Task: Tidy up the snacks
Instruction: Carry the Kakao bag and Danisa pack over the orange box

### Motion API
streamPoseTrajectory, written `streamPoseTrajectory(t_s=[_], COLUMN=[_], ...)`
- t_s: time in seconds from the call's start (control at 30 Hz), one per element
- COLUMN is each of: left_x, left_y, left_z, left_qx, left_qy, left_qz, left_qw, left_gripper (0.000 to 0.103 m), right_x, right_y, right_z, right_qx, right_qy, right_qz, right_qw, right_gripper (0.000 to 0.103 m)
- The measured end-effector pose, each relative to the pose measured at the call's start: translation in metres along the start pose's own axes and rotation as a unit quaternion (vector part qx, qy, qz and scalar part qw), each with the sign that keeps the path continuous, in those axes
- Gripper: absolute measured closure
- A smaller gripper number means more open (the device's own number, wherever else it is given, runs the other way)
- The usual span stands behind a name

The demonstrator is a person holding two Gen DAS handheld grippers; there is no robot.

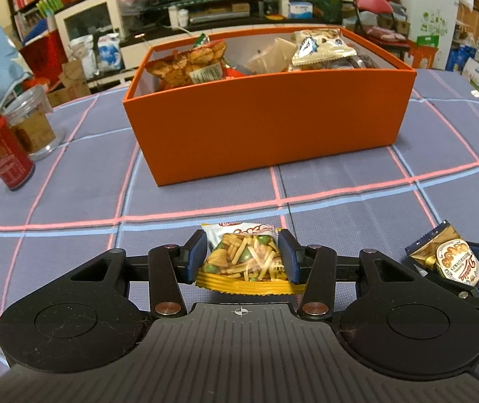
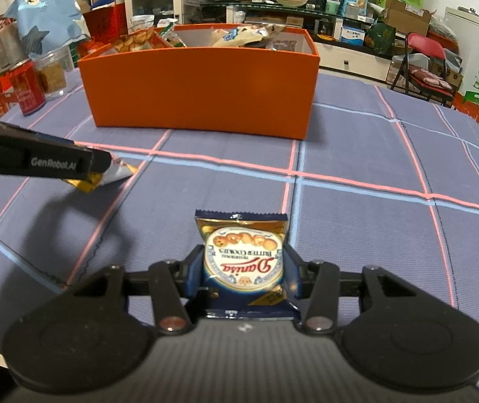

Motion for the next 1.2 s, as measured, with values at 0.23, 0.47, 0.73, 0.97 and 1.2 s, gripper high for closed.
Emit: streamPoseTrajectory(t_s=[0.23, 0.47, 0.73, 0.97, 1.2], left_x=[0.0, 0.0, -0.005, -0.009, -0.012], left_y=[0.0, 0.001, 0.004, 0.001, 0.001], left_z=[0.0, -0.003, -0.006, -0.004, -0.005], left_qx=[-0.001, -0.004, -0.012, -0.009, -0.012], left_qy=[0.0, 0.004, 0.002, -0.004, -0.004], left_qz=[0.0, 0.001, 0.007, 0.005, 0.009], left_qw=[1.0, 1.0, 0.9999, 0.9999, 0.9999], left_gripper=[0.072, 0.072, 0.072, 0.077, 0.079], right_x=[0.002, 0.002, 0.002, 0.005, 0.003], right_y=[-0.001, 0.001, 0.007, 0.021, 0.023], right_z=[-0.002, -0.002, 0.003, 0.005, 0.0], right_qx=[-0.002, 0.0, 0.005, 0.017, 0.017], right_qy=[0.001, 0.0, -0.014, -0.036, -0.041], right_qz=[-0.003, 0.0, 0.007, 0.01, 0.008], right_qw=[1.0, 1.0, 1.0, 0.999, 0.999], right_gripper=[0.055, 0.055, 0.055, 0.055, 0.055])
Point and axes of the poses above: each gripper's, at about its wrist camera, not at the fingertips, and x roughly the way its jaws point, z to its right, y to its top, the point moved 8 cm from there along x, roughly the way its jaws point, and after that the axes turned 13 degrees about z, right-handed, at the moved point
